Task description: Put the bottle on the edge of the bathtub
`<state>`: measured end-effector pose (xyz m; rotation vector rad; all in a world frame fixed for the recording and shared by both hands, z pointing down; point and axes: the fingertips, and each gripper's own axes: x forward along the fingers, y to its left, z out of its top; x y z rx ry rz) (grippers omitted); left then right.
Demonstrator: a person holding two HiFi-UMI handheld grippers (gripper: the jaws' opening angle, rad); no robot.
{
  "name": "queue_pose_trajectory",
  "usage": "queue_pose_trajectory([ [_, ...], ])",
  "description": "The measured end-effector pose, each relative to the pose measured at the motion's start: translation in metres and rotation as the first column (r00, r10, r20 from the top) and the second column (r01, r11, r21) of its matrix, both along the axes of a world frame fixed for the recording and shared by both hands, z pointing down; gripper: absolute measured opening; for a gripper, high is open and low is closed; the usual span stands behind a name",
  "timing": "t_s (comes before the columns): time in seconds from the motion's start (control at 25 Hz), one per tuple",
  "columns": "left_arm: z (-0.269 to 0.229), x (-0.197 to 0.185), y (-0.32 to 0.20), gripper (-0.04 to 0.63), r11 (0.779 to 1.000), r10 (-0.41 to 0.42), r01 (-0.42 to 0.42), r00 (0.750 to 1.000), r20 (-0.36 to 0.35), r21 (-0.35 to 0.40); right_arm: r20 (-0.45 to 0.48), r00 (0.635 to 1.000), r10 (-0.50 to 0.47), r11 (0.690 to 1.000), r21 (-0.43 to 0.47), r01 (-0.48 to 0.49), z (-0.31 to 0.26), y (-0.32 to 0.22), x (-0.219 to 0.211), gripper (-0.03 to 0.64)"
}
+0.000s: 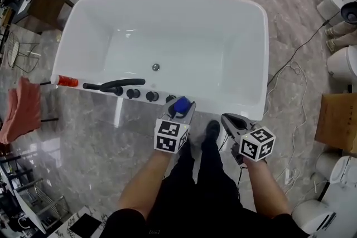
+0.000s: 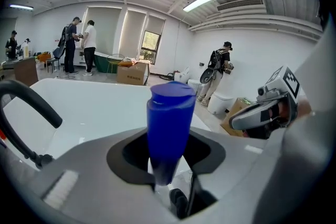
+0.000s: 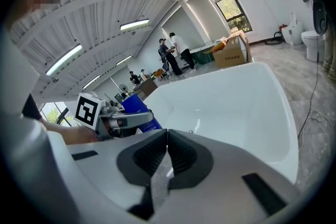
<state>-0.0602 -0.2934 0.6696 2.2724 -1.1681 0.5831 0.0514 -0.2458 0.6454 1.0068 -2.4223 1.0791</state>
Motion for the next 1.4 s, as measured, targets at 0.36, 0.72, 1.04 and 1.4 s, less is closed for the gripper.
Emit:
queue_pose_trajectory([
  [0.36, 0.052, 0.001, -0.016, 0.156, 1.000, 0.005, -0.003, 0.998, 0.067, -0.027, -0.019, 1.000, -0.015, 0.999, -0.049, 0.014, 0.028, 0.001, 0.006, 0.012],
  [0.72, 0.097, 0.005, -0.013, 0.156, 0.997, 0.021, -0.012, 0.993, 0.113, -0.077, -0.020, 0.999, -0.031, 0.997, -0.077, 0.029, 0.045, 0.002, 0.002, 0.012],
  [1.04, 0.123, 0.008, -0.008, 0.156, 0.996, 0.025, -0.012, 0.989, 0.146, -0.091, -0.011, 0.999, -0.043, 0.994, -0.098, 0.041, 0.065, 0.006, -0.005, 0.012],
  [1.4, 0.133, 0.010, -0.004, 0.160, 0.997, 0.038, -0.024, 0.978, 0.206, -0.071, -0.015, 0.999, -0.032, 0.993, -0.111, 0.030, 0.068, 0.016, 0.005, 0.012],
])
